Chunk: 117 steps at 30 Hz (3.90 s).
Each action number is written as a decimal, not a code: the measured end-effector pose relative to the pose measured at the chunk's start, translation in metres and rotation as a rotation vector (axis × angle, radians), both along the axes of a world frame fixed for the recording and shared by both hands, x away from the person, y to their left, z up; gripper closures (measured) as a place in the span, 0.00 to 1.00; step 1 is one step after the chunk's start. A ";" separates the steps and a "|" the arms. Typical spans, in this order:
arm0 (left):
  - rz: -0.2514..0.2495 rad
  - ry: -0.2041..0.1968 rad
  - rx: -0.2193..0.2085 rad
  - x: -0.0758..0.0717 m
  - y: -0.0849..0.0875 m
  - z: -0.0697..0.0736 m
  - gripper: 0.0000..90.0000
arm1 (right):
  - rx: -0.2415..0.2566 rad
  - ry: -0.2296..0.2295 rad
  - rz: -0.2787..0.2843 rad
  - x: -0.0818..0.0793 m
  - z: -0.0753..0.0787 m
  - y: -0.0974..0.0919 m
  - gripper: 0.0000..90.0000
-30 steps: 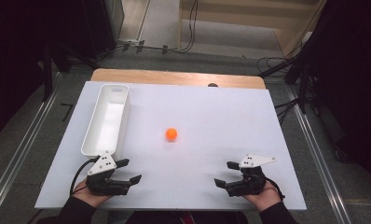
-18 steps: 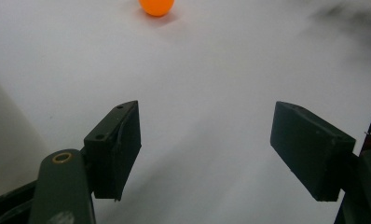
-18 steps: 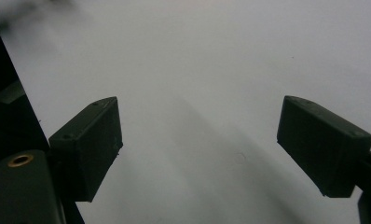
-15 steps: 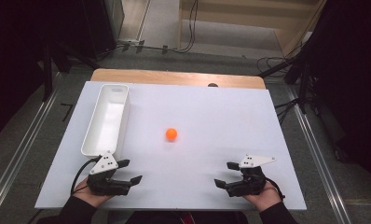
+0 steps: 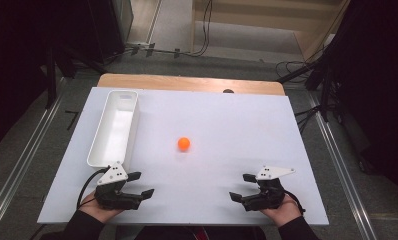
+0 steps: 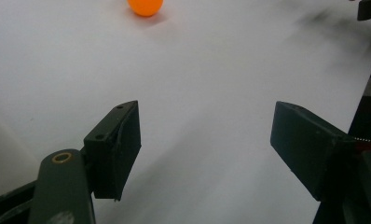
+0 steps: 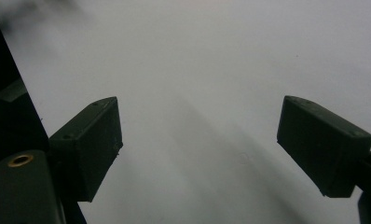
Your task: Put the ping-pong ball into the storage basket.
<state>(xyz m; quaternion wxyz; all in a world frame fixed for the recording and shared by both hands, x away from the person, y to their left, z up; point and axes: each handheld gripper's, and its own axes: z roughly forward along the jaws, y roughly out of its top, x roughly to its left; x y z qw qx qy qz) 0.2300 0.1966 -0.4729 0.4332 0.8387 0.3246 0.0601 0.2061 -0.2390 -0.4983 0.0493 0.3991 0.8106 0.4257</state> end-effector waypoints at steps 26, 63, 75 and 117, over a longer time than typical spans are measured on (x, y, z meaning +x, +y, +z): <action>-0.096 -0.004 0.028 0.009 -0.037 0.018 0.00 | -0.013 -0.001 -0.007 0.001 -0.001 -0.001 0.14; -0.025 0.027 0.029 0.048 -0.064 0.030 0.00 | -0.017 -0.004 0.005 0.001 -0.001 0.001 0.14; -0.013 0.044 0.050 0.064 -0.075 0.033 0.02 | -0.008 -0.012 -0.003 0.001 0.000 0.001 0.14; -0.016 0.023 0.079 0.117 -0.104 0.034 0.02 | 0.003 -0.026 -0.024 0.002 0.002 -0.004 0.14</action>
